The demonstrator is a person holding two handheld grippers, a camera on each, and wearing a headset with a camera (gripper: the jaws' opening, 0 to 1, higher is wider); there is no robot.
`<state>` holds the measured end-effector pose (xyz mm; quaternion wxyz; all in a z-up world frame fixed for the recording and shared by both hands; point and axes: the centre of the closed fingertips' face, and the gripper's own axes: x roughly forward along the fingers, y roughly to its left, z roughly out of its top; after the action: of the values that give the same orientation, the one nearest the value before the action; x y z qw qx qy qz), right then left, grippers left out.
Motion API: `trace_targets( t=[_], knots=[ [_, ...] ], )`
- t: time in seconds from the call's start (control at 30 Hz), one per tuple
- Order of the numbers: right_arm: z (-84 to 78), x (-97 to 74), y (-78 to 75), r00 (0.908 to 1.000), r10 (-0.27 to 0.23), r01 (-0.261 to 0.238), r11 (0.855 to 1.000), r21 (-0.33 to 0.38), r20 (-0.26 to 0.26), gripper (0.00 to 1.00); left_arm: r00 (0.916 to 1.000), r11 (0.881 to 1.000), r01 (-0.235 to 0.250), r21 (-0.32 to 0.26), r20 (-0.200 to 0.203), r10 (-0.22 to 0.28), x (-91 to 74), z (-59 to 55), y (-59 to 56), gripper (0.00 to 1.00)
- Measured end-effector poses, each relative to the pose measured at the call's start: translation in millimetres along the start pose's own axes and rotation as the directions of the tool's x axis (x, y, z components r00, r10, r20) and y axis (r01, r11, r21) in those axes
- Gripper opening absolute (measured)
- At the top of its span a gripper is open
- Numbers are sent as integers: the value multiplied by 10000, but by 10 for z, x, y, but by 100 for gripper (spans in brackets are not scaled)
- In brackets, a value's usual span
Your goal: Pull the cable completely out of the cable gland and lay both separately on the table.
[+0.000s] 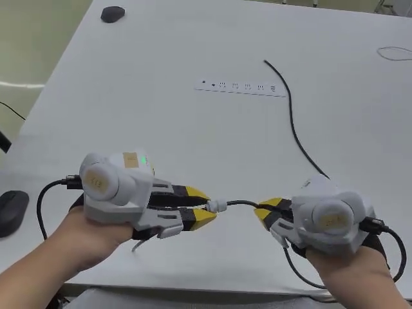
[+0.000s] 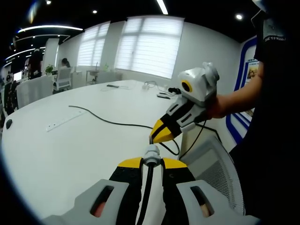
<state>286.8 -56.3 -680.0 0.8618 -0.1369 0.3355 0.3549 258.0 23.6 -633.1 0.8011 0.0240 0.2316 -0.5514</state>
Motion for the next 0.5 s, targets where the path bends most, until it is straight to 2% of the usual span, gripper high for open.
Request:
trace_targets(
  t=[0.1,0.2,0.27,0.3,0.4,0.43,0.5],
  knots=[
    [-88,8,-110,9996,-281,272,9949,969,82,0,10000,10000,-4,-10,45,4,-2,9,-5,15],
    [-213,24,-198,9987,-508,491,9815,1850,45,0,10000,10000,16,5,68,-16,0,16,-19,15],
    [-301,37,-255,9980,-636,609,9631,2620,17,0,10000,10000,39,18,56,-39,1,14,-26,15],
    [-362,47,-289,9976,-695,667,9468,3149,-21,0,10000,10000,41,29,56,-41,1,14,-30,15],
    [-474,61,-322,9970,-770,751,9183,3886,-107,0,10000,10000,62,16,66,-62,0,15,-44,15],
    [-516,75,-304,9976,-668,675,9044,4214,-165,0,10000,10000,65,23,48,-65,1,10,-47,15],
    [-516,81,-287,9982,-601,568,9025,4270,-58,0,10000,10000,88,38,6,-88,6,1,-59,15]
  ],
)
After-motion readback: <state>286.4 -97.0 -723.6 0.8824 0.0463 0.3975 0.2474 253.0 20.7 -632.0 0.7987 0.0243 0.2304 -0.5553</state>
